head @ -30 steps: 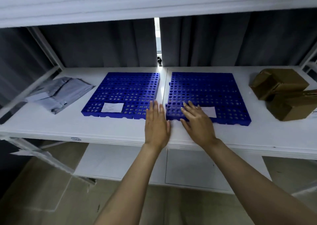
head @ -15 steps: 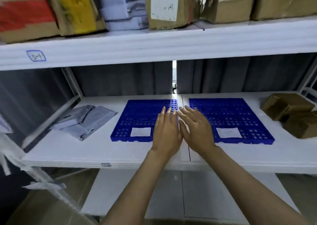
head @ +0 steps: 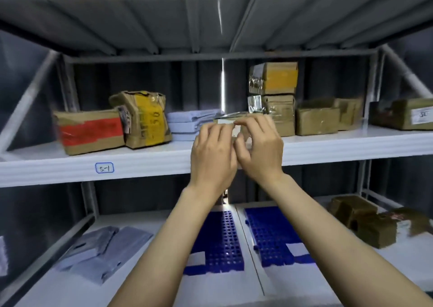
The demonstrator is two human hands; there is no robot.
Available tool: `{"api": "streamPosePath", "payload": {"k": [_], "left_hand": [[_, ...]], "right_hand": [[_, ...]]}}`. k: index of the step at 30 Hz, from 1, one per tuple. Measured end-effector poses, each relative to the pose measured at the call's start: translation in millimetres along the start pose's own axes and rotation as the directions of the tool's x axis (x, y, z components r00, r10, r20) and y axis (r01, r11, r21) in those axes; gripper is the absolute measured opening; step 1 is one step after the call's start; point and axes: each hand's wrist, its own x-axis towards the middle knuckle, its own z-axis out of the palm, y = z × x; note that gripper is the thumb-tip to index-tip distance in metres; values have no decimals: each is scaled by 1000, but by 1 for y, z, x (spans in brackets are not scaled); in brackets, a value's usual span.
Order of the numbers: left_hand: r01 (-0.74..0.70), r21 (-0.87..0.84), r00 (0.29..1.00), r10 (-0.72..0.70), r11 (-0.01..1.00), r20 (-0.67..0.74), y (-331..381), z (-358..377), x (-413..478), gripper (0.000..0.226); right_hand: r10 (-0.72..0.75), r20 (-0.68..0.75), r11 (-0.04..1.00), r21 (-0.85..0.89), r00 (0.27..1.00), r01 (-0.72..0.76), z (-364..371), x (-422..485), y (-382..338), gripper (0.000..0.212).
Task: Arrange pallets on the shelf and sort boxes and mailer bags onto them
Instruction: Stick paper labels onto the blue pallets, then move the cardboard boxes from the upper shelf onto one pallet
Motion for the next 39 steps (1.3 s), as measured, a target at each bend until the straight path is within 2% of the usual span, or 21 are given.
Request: {"api": "streamPosePath", "payload": {"k": [4, 8, 14, 18, 21, 25, 26, 28, 30, 32, 35, 39], "left_hand": [[9, 3, 999, -9, 1000, 46, -7, 11, 31, 30], [35, 51, 999, -37, 998, 35, -25, 12, 42, 31], [249, 201, 968, -233, 948, -97, -86, -13, 37, 42], [390, 293, 920, -356, 873, -165, -126, -37, 28, 53], [489, 318, 868, -418, 813, -267, -155, -59, 19, 62], [685, 293, 728, -623, 667, -284, -192, -79, 15, 90], [731, 255, 683, -675, 633, -279, -199, -80, 15, 91], [780, 209, 625, -728, 589, -281, -208, -78, 16, 74], [788, 245, 616, -729, 565, -300, -214, -72, 15, 64], [787, 265, 617, -717, 558, -323, -218, -65, 17, 64], [789, 304, 613, -718, 533, -330, -228, -59, 21, 65], [823, 282, 561, -780, 492, -277, -234, -57, 26, 67]], "right_hand": [[123, 55, 990, -81, 991, -118, 2, 23, 13, 22], [171, 207, 980, -138, 963, -144, 16, 38, 15, 30], [159, 359, 987, -26, 920, -160, 69, 48, -25, 36], [123, 436, 982, 74, 892, -171, 107, 49, -63, 40], [86, 421, 979, 131, 903, -155, 125, 49, -94, 37], [39, 442, 934, 301, 896, -190, 149, 46, -134, 35], [44, 474, 913, 337, 879, -228, 156, 45, -144, 37], [85, 558, 856, 383, 825, -347, 168, 44, -159, 45], [140, 656, 779, 389, 742, -491, 178, 44, -169, 50], [182, 710, 716, 379, 681, -586, 186, 45, -172, 52], [237, 742, 667, 346, 628, -660, 191, 45, -169, 56], [277, 771, 651, 288, 573, -702, 195, 47, -164, 61]]}}
